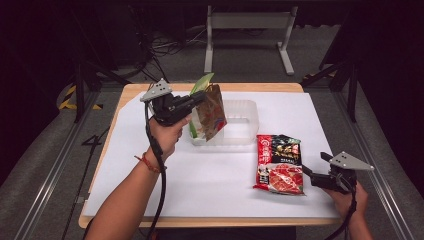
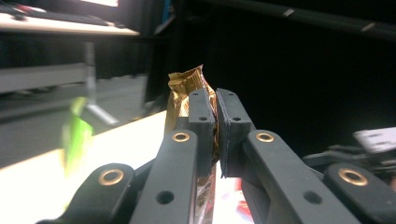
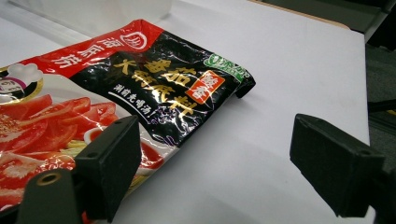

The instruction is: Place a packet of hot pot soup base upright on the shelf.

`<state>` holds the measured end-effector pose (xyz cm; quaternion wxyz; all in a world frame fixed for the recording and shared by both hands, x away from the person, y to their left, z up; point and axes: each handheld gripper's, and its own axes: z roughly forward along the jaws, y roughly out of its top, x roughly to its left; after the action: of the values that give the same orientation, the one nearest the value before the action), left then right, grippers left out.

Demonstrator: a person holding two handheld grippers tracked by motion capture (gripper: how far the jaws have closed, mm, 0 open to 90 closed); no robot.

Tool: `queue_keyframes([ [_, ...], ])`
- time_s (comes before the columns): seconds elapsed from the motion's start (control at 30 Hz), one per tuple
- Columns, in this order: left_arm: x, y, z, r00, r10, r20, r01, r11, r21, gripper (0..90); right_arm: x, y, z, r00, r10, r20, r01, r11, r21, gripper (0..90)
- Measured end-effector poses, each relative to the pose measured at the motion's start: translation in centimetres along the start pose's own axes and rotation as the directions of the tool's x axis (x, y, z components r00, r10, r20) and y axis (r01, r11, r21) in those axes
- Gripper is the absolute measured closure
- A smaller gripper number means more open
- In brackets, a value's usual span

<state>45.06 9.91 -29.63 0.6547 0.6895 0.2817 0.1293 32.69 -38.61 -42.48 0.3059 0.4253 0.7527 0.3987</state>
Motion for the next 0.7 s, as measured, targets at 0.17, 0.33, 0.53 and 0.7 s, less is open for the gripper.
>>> queue_keyframes([
  [0.17, 0.4, 0.2, 1.8, 0.9981, -0.012, -0.060, 0.014, 0.9996, 0.025, 86.0, 0.0, 0.0, 0.1, 1.0000, 0.001, -0.003, -0.001, 1.000, 0.006, 17.2],
  [0.33, 1.0, 0.1, 2.9, 0.9923, -0.016, -0.122, 0.021, 0.9989, 0.042, 86.0, 0.0, 0.0, 0.1, 1.0000, 0.000, -0.004, 0.000, 1.000, 0.007, 17.1],
  [0.53, 1.8, 0.0, 1.6, 0.9854, -0.041, -0.165, 0.044, 0.9989, 0.015, 86.0, -0.1, -0.1, 0.1, 1.0000, 0.000, -0.005, 0.000, 1.000, 0.009, 17.1],
  [0.7, 1.7, -0.2, 1.4, 0.9879, -0.057, -0.145, 0.058, 0.9983, 0.006, 85.9, 0.1, 0.0, 0.2, 1.0000, -0.004, -0.008, 0.004, 1.000, 0.015, 17.1],
])
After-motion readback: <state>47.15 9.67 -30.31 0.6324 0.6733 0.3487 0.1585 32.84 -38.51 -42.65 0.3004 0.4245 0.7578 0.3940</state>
